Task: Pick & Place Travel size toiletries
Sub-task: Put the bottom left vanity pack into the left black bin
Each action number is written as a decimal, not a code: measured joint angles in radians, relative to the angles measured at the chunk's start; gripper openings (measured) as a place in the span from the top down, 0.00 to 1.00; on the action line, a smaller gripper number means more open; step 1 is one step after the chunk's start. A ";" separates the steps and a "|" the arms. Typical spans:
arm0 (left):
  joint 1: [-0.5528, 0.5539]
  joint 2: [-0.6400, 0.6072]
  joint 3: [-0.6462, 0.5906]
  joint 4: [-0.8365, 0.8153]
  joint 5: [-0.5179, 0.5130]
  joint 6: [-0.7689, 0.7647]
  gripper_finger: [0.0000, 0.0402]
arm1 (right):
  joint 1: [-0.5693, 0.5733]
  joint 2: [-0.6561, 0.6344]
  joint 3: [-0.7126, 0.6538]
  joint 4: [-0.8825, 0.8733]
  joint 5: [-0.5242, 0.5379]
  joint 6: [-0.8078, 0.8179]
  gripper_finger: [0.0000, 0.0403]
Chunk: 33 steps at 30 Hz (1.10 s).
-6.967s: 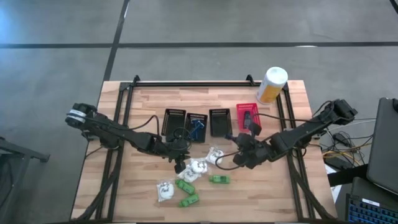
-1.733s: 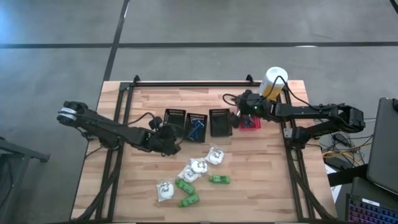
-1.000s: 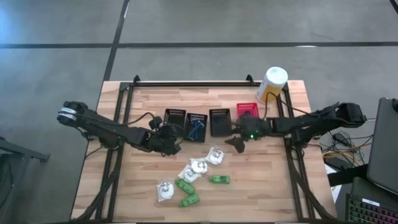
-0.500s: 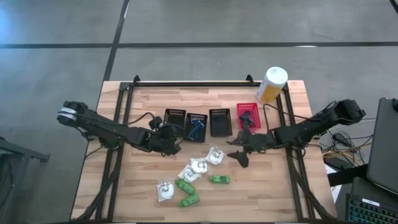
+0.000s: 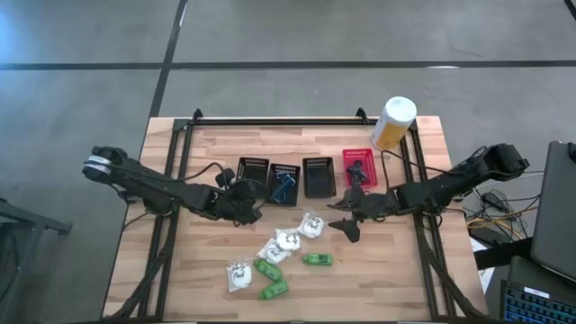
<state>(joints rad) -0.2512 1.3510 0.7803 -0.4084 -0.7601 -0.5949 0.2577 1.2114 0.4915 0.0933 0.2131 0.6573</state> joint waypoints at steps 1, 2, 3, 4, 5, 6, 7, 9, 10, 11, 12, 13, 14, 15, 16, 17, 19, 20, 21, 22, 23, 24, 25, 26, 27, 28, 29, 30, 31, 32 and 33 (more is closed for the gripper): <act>0.000 0.000 0.000 0.000 0.000 0.000 0.75 | 0.000 0.000 0.000 0.000 0.000 -0.010 0.14; 0.000 0.000 0.000 0.000 0.000 0.000 0.75 | 0.000 0.001 0.000 0.000 0.000 -0.024 0.14; 0.000 0.000 0.000 0.000 0.000 0.000 0.75 | 0.000 0.001 0.000 0.000 0.000 -0.033 0.15; 0.000 0.000 0.000 0.000 0.000 0.000 0.75 | 0.000 0.001 0.000 0.000 0.000 -0.040 0.16; 0.000 0.000 0.000 0.000 0.000 0.000 0.75 | 0.000 0.001 0.000 0.000 0.000 -0.049 0.17; 0.000 0.000 0.000 0.000 0.000 0.000 0.75 | 0.000 0.001 0.000 0.000 0.000 -0.061 0.18; 0.000 0.000 0.000 0.000 0.000 0.000 0.75 | 0.000 0.001 0.000 0.000 0.000 -0.078 0.18; 0.000 0.000 0.000 0.000 0.000 0.000 0.75 | -0.003 0.001 0.000 0.000 0.001 -0.120 0.20; 0.000 0.000 0.000 0.000 0.000 0.000 0.75 | -0.003 0.001 0.000 0.000 0.006 -0.149 0.20; 0.000 0.000 0.000 0.000 0.000 0.000 0.75 | -0.003 0.001 0.003 0.000 0.021 -0.180 0.21; 0.000 0.000 0.000 0.000 0.000 0.000 0.75 | -0.003 0.001 0.006 0.000 0.039 -0.208 0.22; 0.000 0.000 0.000 0.000 0.000 0.000 0.75 | -0.003 0.001 0.010 0.000 0.063 -0.229 0.22; 0.000 0.000 0.000 0.000 0.000 0.000 0.75 | -0.003 0.001 0.014 0.001 0.092 -0.248 0.23; 0.000 0.000 0.000 0.000 0.000 0.000 0.75 | -0.003 0.001 0.019 -0.001 0.121 -0.263 0.24; 0.000 0.000 0.000 0.000 0.000 0.000 0.75 | -0.004 0.001 0.025 -0.002 0.144 -0.271 0.24; 0.000 0.000 0.000 0.000 0.000 0.000 0.75 | -0.004 0.001 0.033 -0.002 0.161 -0.273 0.25; 0.000 0.000 0.000 0.000 0.000 0.000 0.75 | -0.009 0.001 0.048 -0.008 0.179 -0.272 0.26; 0.000 0.000 0.000 0.000 0.000 0.000 0.75 | -0.010 0.001 0.052 -0.009 0.180 -0.270 0.27; 0.000 0.000 0.000 0.000 0.000 0.000 0.75 | -0.013 0.001 0.056 -0.010 0.180 -0.269 0.28; 0.000 0.000 0.000 0.000 0.000 0.000 0.75 | -0.014 0.001 0.061 -0.010 0.180 -0.269 0.28; 0.000 0.000 0.000 0.000 0.000 0.000 0.75 | -0.014 0.001 0.065 -0.009 0.181 -0.268 0.29; 0.000 0.000 0.000 0.000 0.000 0.000 0.75 | -0.014 0.000 0.066 -0.009 0.182 -0.268 0.29; 0.000 0.000 0.000 0.000 0.000 0.000 0.75 | -0.014 0.000 0.067 -0.009 0.182 -0.269 0.30; 0.000 0.000 0.000 0.000 0.000 0.000 0.75 | -0.014 0.000 0.067 -0.009 0.182 -0.269 0.30; 0.000 0.000 0.000 0.000 0.000 0.000 0.75 | -0.014 0.000 0.067 -0.010 0.182 -0.270 0.31; 0.000 0.000 0.000 0.000 0.000 0.000 0.75 | -0.014 0.000 0.067 -0.009 0.183 -0.285 0.31; 0.000 0.000 0.000 0.000 0.000 0.000 0.75 | -0.016 0.000 0.068 -0.004 0.183 -0.331 0.32; 0.000 0.000 0.000 0.000 0.000 0.000 0.75 | -0.023 0.000 0.071 -0.003 0.185 -0.367 0.32; 0.000 0.000 0.000 0.000 0.000 0.000 0.75 | -0.028 0.000 0.078 -0.005 0.186 -0.373 0.32; 0.000 0.000 0.000 0.000 0.000 0.000 0.75 | -0.030 0.000 0.083 -0.005 0.182 -0.366 0.33; 0.000 0.000 0.000 0.000 0.000 0.000 0.75 | -0.031 -0.001 0.088 -0.008 0.173 -0.365 0.33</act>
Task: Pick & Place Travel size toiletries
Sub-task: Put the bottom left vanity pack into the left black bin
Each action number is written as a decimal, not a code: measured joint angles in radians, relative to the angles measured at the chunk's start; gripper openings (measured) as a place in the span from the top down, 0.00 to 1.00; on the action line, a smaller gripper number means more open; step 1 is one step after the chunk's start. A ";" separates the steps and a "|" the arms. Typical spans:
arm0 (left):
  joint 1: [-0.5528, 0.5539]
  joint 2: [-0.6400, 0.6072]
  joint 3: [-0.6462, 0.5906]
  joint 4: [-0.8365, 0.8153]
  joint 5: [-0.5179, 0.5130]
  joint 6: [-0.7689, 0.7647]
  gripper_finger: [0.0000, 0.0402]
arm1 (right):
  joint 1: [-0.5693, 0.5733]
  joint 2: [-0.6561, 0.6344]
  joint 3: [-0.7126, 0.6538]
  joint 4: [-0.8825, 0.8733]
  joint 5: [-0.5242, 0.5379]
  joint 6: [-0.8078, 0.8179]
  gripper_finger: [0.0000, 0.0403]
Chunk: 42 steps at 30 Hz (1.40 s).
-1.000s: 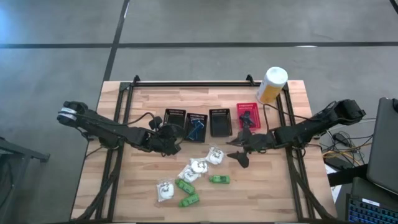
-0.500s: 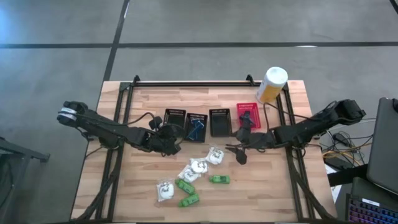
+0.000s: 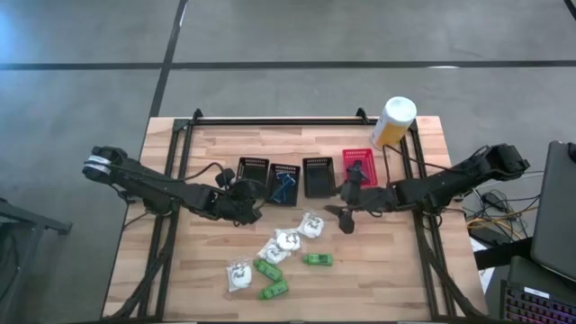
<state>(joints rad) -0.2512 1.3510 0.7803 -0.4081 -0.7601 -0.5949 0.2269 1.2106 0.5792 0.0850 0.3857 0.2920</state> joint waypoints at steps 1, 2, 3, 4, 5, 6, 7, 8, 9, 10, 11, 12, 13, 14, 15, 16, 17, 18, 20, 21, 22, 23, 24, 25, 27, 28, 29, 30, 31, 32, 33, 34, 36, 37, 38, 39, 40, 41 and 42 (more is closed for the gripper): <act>0.000 0.000 0.000 0.000 0.000 0.000 0.75 | 0.000 0.000 0.001 -0.001 -0.015 -0.004 0.33; 0.000 0.000 0.000 0.000 0.000 0.000 0.75 | 0.003 0.000 0.001 -0.001 -0.028 -0.018 0.34; 0.000 0.000 0.000 0.000 0.000 0.000 0.75 | 0.005 0.000 0.001 0.005 -0.034 -0.044 0.34; 0.000 0.000 0.000 0.000 0.000 0.000 0.75 | 0.005 0.000 0.001 0.023 -0.033 -0.077 0.35; 0.000 0.000 0.000 0.000 0.000 0.000 0.75 | 0.001 0.000 0.001 0.049 -0.023 -0.109 0.35; 0.000 0.000 0.000 0.000 0.000 0.000 0.75 | -0.006 0.000 0.002 0.070 -0.013 -0.141 0.36; 0.000 0.000 0.000 0.000 0.000 0.000 0.75 | -0.013 0.000 0.002 0.091 -0.008 -0.170 0.37; 0.000 0.000 0.000 0.000 0.000 0.000 0.75 | -0.019 0.000 0.002 0.113 -0.003 -0.203 0.37; 0.000 0.000 0.000 0.000 0.000 0.000 0.75 | -0.024 0.000 0.002 0.137 0.000 -0.233 0.38; 0.000 0.000 0.000 0.000 0.000 0.000 0.75 | -0.030 0.000 0.002 0.160 0.003 -0.255 0.38; 0.000 0.000 0.000 0.000 0.000 0.000 0.75 | -0.035 0.000 0.002 0.176 0.007 -0.265 0.39; 0.000 0.000 0.000 0.000 0.000 0.000 0.75 | -0.042 0.000 0.002 0.183 0.008 -0.269 0.39; 0.000 0.000 0.000 0.000 0.000 0.000 0.75 | -0.051 0.000 0.002 0.185 0.008 -0.269 0.40; 0.000 0.000 0.000 0.000 0.000 0.000 0.75 | -0.057 0.000 0.002 0.185 0.012 -0.269 0.40; 0.000 0.000 0.000 0.000 0.000 0.000 0.75 | -0.064 0.000 0.002 0.185 0.016 -0.269 0.40; 0.000 0.000 0.000 0.000 0.000 0.000 0.75 | -0.070 0.000 0.002 0.184 0.018 -0.267 0.41; 0.000 0.000 0.000 0.000 0.000 0.000 0.75 | -0.073 0.000 0.002 0.180 0.017 -0.261 0.41; 0.000 0.000 0.000 0.000 0.000 0.000 0.75 | -0.075 0.000 0.001 0.172 0.015 -0.248 0.42; 0.000 0.000 0.000 0.000 0.000 0.000 0.75 | -0.077 0.000 0.000 0.155 0.013 -0.230 0.42; 0.000 0.000 0.000 0.000 0.000 0.000 0.75 | -0.078 0.000 0.000 0.152 0.014 -0.220 0.41; 0.000 0.000 0.000 0.000 0.000 0.000 0.75 | -0.078 0.000 -0.001 0.151 0.014 -0.215 0.41; 0.000 0.000 0.000 0.000 0.000 0.000 0.75 | -0.079 0.000 -0.002 0.151 0.014 -0.206 0.40; 0.000 0.000 0.000 0.000 0.000 0.000 0.75 | -0.078 0.000 -0.003 0.151 0.014 -0.197 0.39; 0.000 0.000 0.000 0.000 0.000 0.000 0.75 | -0.078 0.000 -0.004 0.151 0.014 -0.192 0.39; 0.000 0.000 0.000 0.000 0.000 0.000 0.75 | -0.076 0.000 -0.004 0.152 0.014 -0.190 0.37; 0.000 0.000 0.000 0.000 0.000 0.000 0.75 | -0.077 0.000 -0.003 0.152 0.015 -0.191 0.36; 0.000 0.000 0.000 0.000 0.000 0.000 0.75 | -0.077 0.000 -0.003 0.152 0.023 -0.191 0.36; 0.000 0.000 0.000 0.000 0.000 0.000 0.75 | -0.078 0.001 -0.002 0.151 0.033 -0.192 0.35; 0.000 0.000 0.000 0.000 0.000 0.000 0.75 | -0.078 0.001 0.000 0.154 0.035 -0.191 0.34; 0.000 0.000 0.000 0.000 0.000 0.000 0.75 | -0.078 0.001 0.000 0.158 0.036 -0.190 0.34; 0.000 0.000 0.000 0.000 0.000 0.000 0.75 | -0.078 0.001 0.000 0.160 0.036 -0.190 0.33; 0.000 0.000 0.000 0.000 0.000 0.000 0.75 | -0.078 0.001 0.000 0.160 0.036 -0.190 0.33; 0.000 0.000 0.000 0.000 0.000 0.000 0.75 | -0.078 0.001 0.000 0.157 0.036 -0.188 0.32; 0.000 0.000 0.000 0.000 0.000 0.000 0.75 | -0.078 0.001 0.000 0.156 0.036 -0.183 0.31; 0.000 0.000 0.000 0.000 0.000 0.000 0.75 | -0.078 0.001 0.000 0.154 0.036 -0.181 0.30; 0.000 0.000 0.000 0.000 0.000 0.000 0.75 | -0.078 0.001 0.000 0.154 0.036 -0.181 0.30; 0.000 0.000 0.000 0.000 0.000 0.000 0.75 | -0.078 0.001 0.000 0.153 0.036 -0.181 0.29; 0.000 0.000 0.000 0.000 0.000 0.000 0.75 | -0.078 0.001 0.000 0.154 0.036 -0.183 0.29; 0.000 0.000 0.000 0.000 0.000 0.000 0.75 | -0.078 0.001 0.000 0.154 0.036 -0.186 0.28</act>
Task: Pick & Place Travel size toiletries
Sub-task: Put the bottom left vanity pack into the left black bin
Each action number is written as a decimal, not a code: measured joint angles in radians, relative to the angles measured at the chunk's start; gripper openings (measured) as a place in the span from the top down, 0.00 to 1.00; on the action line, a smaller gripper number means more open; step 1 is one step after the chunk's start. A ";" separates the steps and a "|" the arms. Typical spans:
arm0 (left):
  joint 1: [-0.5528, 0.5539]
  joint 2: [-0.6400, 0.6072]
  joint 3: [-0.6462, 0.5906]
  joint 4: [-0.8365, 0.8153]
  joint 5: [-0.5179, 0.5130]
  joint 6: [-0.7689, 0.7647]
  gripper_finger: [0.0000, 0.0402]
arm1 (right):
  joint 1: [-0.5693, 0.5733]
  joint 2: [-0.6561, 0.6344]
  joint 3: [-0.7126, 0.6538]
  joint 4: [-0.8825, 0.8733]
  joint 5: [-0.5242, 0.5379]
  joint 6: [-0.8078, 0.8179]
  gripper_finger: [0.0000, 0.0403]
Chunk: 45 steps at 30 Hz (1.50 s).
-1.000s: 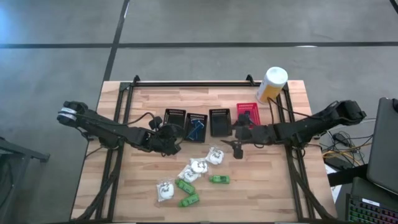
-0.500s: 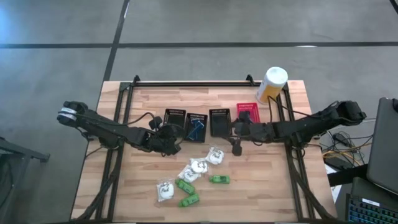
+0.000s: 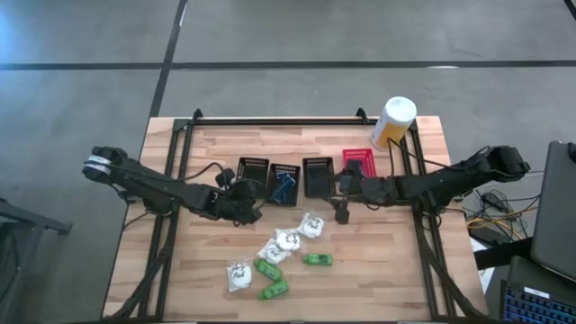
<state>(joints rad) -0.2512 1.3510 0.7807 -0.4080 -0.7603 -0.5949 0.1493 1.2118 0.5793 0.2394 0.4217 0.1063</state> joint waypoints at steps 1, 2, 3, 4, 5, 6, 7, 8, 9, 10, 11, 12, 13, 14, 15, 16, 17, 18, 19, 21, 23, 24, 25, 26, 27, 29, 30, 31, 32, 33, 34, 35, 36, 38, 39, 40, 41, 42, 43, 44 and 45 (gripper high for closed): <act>0.000 0.000 0.000 0.000 0.000 0.000 0.75 | 0.000 0.000 0.000 0.000 0.000 -0.002 0.28; 0.000 0.000 0.000 0.000 0.000 0.000 0.75 | 0.000 0.000 0.000 0.000 0.000 -0.002 0.27; 0.000 0.000 0.000 0.000 0.000 0.000 0.75 | 0.000 0.000 0.000 0.000 0.000 -0.003 0.27; 0.000 0.000 0.000 0.000 0.000 0.000 0.75 | -0.001 0.000 0.000 0.003 0.000 -0.006 0.27; 0.000 0.000 0.000 0.000 0.000 0.000 0.75 | -0.002 0.000 0.000 0.004 0.000 -0.009 0.26; 0.000 0.000 0.000 0.000 0.000 0.000 0.75 | -0.003 0.000 0.000 0.004 0.000 -0.010 0.26; 0.000 0.000 0.000 0.000 0.000 0.000 0.75 | -0.006 0.000 0.000 0.004 0.000 -0.010 0.25; 0.000 0.000 0.000 0.000 0.000 0.000 0.75 | -0.006 0.000 0.000 0.003 0.000 -0.011 0.25; 0.000 0.000 0.000 0.000 0.000 0.000 0.75 | -0.007 0.000 0.000 0.004 0.000 -0.014 0.25; 0.000 0.000 0.000 0.000 0.000 0.000 0.75 | -0.007 0.000 0.000 0.004 0.000 -0.021 0.24; 0.000 0.000 0.000 0.000 0.000 0.000 0.75 | -0.006 0.000 0.000 0.004 0.000 -0.032 0.24; 0.000 0.000 0.000 0.000 0.000 0.000 0.75 | -0.006 0.000 0.000 0.004 0.000 -0.041 0.24; 0.000 0.000 0.000 0.000 0.000 0.000 0.75 | -0.007 0.000 0.000 0.004 0.003 -0.051 0.23; 0.000 0.000 0.000 0.000 0.000 0.000 0.75 | -0.008 0.000 0.000 0.005 0.009 -0.060 0.23; 0.000 0.000 0.000 0.000 0.000 0.000 0.75 | -0.009 0.000 0.000 0.005 0.021 -0.070 0.23; 0.000 0.000 0.000 0.000 0.000 0.000 0.75 | -0.010 0.000 0.000 0.004 0.033 -0.080 0.22; 0.000 0.000 0.000 0.000 0.000 0.000 0.75 | -0.012 0.000 0.000 0.005 0.045 -0.086 0.22; 0.000 0.000 0.000 0.000 0.000 0.000 0.75 | -0.013 0.000 0.000 0.005 0.054 -0.088 0.21; 0.000 0.000 0.000 0.000 0.000 0.000 0.75 | -0.015 0.000 0.000 0.005 0.058 -0.091 0.21; 0.000 0.000 0.000 0.000 0.000 0.000 0.75 | -0.019 0.000 0.000 0.005 0.058 -0.096 0.20; 0.000 0.000 0.000 0.000 0.000 0.000 0.75 | -0.025 0.000 0.000 0.005 0.058 -0.107 0.19; 0.000 0.000 0.000 0.000 0.000 0.000 0.75 | -0.030 0.000 0.000 0.005 0.056 -0.110 0.19; 0.000 0.000 0.000 0.000 0.000 0.000 0.75 | -0.038 0.000 0.000 0.004 0.053 -0.110 0.19; 0.000 0.000 0.000 0.000 0.000 0.000 0.75 | -0.046 0.000 0.000 0.003 0.052 -0.107 0.19; 0.000 0.000 0.000 0.000 0.000 0.000 0.75 | -0.054 0.000 0.000 0.002 0.052 -0.102 0.19; 0.000 0.000 0.000 0.000 0.000 0.000 0.75 | -0.069 0.000 0.000 -0.002 0.052 -0.094 0.20; 0.000 0.000 0.000 0.000 0.000 0.000 0.75 | -0.074 0.000 0.000 -0.002 0.052 -0.089 0.21; 0.000 0.000 0.000 0.000 0.000 0.000 0.75 | -0.076 0.000 -0.001 -0.002 0.050 -0.089 0.21; 0.000 0.000 0.000 0.000 0.000 0.000 0.75 | -0.079 0.000 -0.002 -0.002 0.050 -0.088 0.22; 0.000 0.000 0.000 0.000 0.000 0.000 0.75 | -0.079 0.000 -0.003 -0.003 0.050 -0.088 0.23; 0.000 0.000 0.000 0.000 0.000 0.000 0.75 | -0.080 0.000 -0.003 -0.003 0.050 -0.088 0.24; 0.000 0.000 0.000 0.000 0.000 0.000 0.75 | -0.080 0.000 -0.003 -0.004 0.050 -0.091 0.25; 0.000 0.000 0.000 0.000 0.000 0.000 0.75 | -0.080 0.000 -0.003 -0.003 0.050 -0.094 0.26; 0.000 0.000 0.000 0.000 0.000 0.000 0.75 | -0.080 0.000 -0.002 -0.003 0.050 -0.103 0.27; 0.000 0.000 0.000 0.000 0.000 0.000 0.75 | -0.080 0.000 -0.002 -0.004 0.050 -0.107 0.28; 0.000 0.000 0.000 0.000 0.000 0.000 0.75 | -0.080 0.000 -0.002 -0.004 0.050 -0.110 0.28; 0.000 0.000 0.000 0.000 0.000 0.000 0.75 | -0.080 0.000 -0.002 -0.005 0.050 -0.110 0.29; 0.000 0.000 0.000 0.000 0.000 -0.003 0.75 | -0.080 0.000 -0.002 -0.007 0.050 -0.110 0.29; 0.000 0.000 0.000 0.000 0.000 -0.009 0.75 | -0.080 0.000 -0.002 -0.010 0.050 -0.110 0.30; 0.000 0.000 0.000 0.000 0.000 -0.012 0.75 | -0.080 0.000 -0.002 -0.014 0.050 -0.108 0.30; 0.000 0.000 0.000 0.000 0.000 -0.012 0.75 | -0.080 0.000 -0.002 -0.018 0.050 -0.100 0.31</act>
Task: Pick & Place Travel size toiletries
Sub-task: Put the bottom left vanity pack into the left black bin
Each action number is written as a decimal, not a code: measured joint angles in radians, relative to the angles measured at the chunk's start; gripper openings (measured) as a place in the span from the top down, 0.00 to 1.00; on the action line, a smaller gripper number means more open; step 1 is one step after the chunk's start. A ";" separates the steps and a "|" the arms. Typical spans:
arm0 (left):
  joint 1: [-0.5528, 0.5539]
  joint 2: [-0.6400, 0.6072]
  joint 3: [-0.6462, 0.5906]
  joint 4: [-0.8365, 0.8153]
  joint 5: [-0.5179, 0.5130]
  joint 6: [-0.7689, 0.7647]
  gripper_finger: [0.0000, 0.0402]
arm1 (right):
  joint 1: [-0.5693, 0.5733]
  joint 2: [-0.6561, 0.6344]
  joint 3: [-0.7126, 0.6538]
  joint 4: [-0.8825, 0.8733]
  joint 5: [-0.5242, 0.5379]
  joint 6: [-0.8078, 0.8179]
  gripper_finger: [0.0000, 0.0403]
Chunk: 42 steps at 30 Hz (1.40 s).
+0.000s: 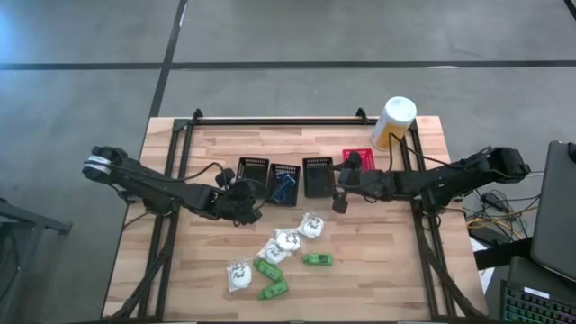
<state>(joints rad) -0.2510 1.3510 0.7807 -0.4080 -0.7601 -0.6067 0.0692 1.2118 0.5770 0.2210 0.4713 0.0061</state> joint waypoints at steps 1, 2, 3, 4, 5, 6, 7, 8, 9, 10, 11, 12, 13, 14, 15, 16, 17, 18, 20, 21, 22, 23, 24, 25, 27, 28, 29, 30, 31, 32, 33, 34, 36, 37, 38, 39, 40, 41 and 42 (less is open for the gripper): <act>0.000 0.000 0.000 0.000 0.000 0.001 0.75 | 0.000 0.000 0.000 -0.007 0.000 0.013 0.31; 0.000 0.000 0.000 0.000 0.000 0.003 0.75 | 0.000 0.000 0.000 -0.013 0.000 0.018 0.31; 0.000 0.000 0.000 0.000 0.000 0.003 0.75 | 0.000 0.000 0.000 -0.019 0.000 0.024 0.32; 0.000 0.000 0.000 0.000 0.000 0.004 0.75 | 0.000 0.000 0.000 -0.026 0.000 0.028 0.32; 0.000 0.000 0.000 0.000 0.000 0.004 0.75 | 0.000 0.000 0.000 -0.036 0.000 0.034 0.32; 0.000 0.000 0.000 0.000 0.000 0.004 0.75 | 0.000 0.000 0.000 -0.047 0.000 0.041 0.33; 0.000 0.000 0.000 0.000 0.000 0.004 0.75 | 0.000 0.000 0.000 -0.058 0.000 0.045 0.33; 0.000 0.000 0.000 0.000 0.000 0.004 0.75 | 0.000 0.000 0.000 -0.066 0.000 0.048 0.33; 0.000 0.000 0.000 0.000 0.000 0.004 0.75 | 0.000 0.000 0.000 -0.070 0.000 0.049 0.34; 0.000 0.000 0.000 0.000 0.000 0.004 0.75 | 0.000 0.000 0.000 -0.070 0.000 0.049 0.34; 0.000 0.000 0.000 0.000 0.000 0.004 0.75 | 0.000 0.000 0.000 -0.070 0.000 0.048 0.34; 0.000 0.000 0.000 0.000 0.000 0.004 0.75 | 0.000 0.000 0.000 -0.069 0.000 0.047 0.34; 0.000 0.000 0.000 0.000 0.000 0.004 0.75 | 0.000 0.000 0.001 -0.069 0.000 0.044 0.35; 0.000 0.000 0.000 0.000 0.000 0.004 0.75 | 0.000 0.000 0.003 -0.069 0.001 0.041 0.35; 0.000 0.000 0.000 0.000 0.000 0.004 0.75 | 0.000 0.000 0.006 -0.069 0.001 0.039 0.35; 0.000 0.000 0.000 0.000 0.000 0.004 0.75 | 0.000 0.000 0.009 -0.068 0.001 0.040 0.35; 0.000 0.000 0.000 0.000 0.000 0.004 0.75 | 0.000 -0.001 0.011 -0.068 0.001 0.041 0.34; 0.000 0.000 0.000 0.000 0.000 0.004 0.75 | 0.000 -0.001 0.011 -0.068 0.001 0.043 0.34; 0.000 0.000 0.000 0.000 0.000 0.004 0.75 | 0.000 -0.001 0.011 -0.069 0.001 0.044 0.32; 0.000 0.000 0.000 0.000 0.000 0.004 0.75 | 0.000 -0.001 0.011 -0.069 0.001 0.046 0.31; 0.000 0.000 0.000 0.000 0.000 0.004 0.75 | 0.000 -0.001 0.011 -0.069 0.001 0.047 0.31; 0.000 0.000 0.000 0.000 0.000 0.004 0.75 | 0.000 -0.001 0.011 -0.069 0.001 0.047 0.30; 0.000 0.000 0.000 0.000 0.000 0.004 0.75 | 0.000 -0.001 0.011 -0.069 0.001 0.047 0.29; 0.000 0.000 0.000 0.000 0.000 0.004 0.75 | 0.000 -0.001 0.011 -0.069 0.001 0.047 0.28; 0.000 0.000 0.000 0.000 0.000 0.004 0.75 | 0.000 -0.001 0.012 -0.068 0.002 0.052 0.26; 0.000 0.000 0.000 0.000 0.000 0.004 0.75 | 0.000 -0.001 0.012 -0.067 0.002 0.053 0.26; 0.000 0.000 0.000 0.000 0.000 0.004 0.75 | 0.000 -0.001 0.012 -0.067 0.003 0.053 0.25; 0.000 0.000 0.000 0.000 0.000 0.004 0.75 | 0.000 -0.001 0.012 -0.067 0.003 0.052 0.24; 0.000 0.000 0.000 0.000 0.000 0.004 0.75 | 0.000 -0.001 0.012 -0.066 0.003 0.050 0.24; 0.000 0.000 0.000 0.000 0.000 0.004 0.75 | -0.001 -0.001 0.012 -0.062 0.003 0.046 0.23; 0.000 0.000 0.000 0.001 0.000 0.004 0.75 | -0.003 -0.001 0.013 -0.059 0.003 0.043 0.22; 0.000 0.000 0.000 0.002 0.000 0.004 0.75 | -0.005 -0.001 0.015 -0.060 0.004 0.041 0.22; 0.000 0.000 0.000 0.005 0.000 0.004 0.75 | -0.012 -0.001 0.024 -0.058 0.004 0.040 0.21; 0.000 0.000 0.000 0.005 0.000 0.004 0.75 | -0.013 -0.001 0.027 -0.056 0.004 0.041 0.20; 0.000 0.000 0.000 0.005 0.000 0.004 0.75 | -0.016 -0.001 0.029 -0.057 0.004 0.044 0.20; 0.000 0.000 0.000 0.005 0.000 0.004 0.75 | -0.017 -0.001 0.030 -0.057 0.005 0.044 0.19; 0.000 0.000 0.000 0.005 0.000 0.005 0.75 | -0.018 -0.001 0.030 -0.058 0.005 0.045 0.19; 0.000 0.000 0.000 0.005 0.000 0.005 0.75 | -0.018 -0.001 0.030 -0.058 0.005 0.047 0.18; 0.000 0.000 0.000 0.004 0.000 0.005 0.75 | -0.018 -0.001 0.031 -0.059 0.008 0.047 0.18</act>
<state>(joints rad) -0.2510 1.3514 0.7807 -0.4036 -0.7601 -0.6022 0.0513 1.2110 0.6084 0.1623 0.4793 0.0528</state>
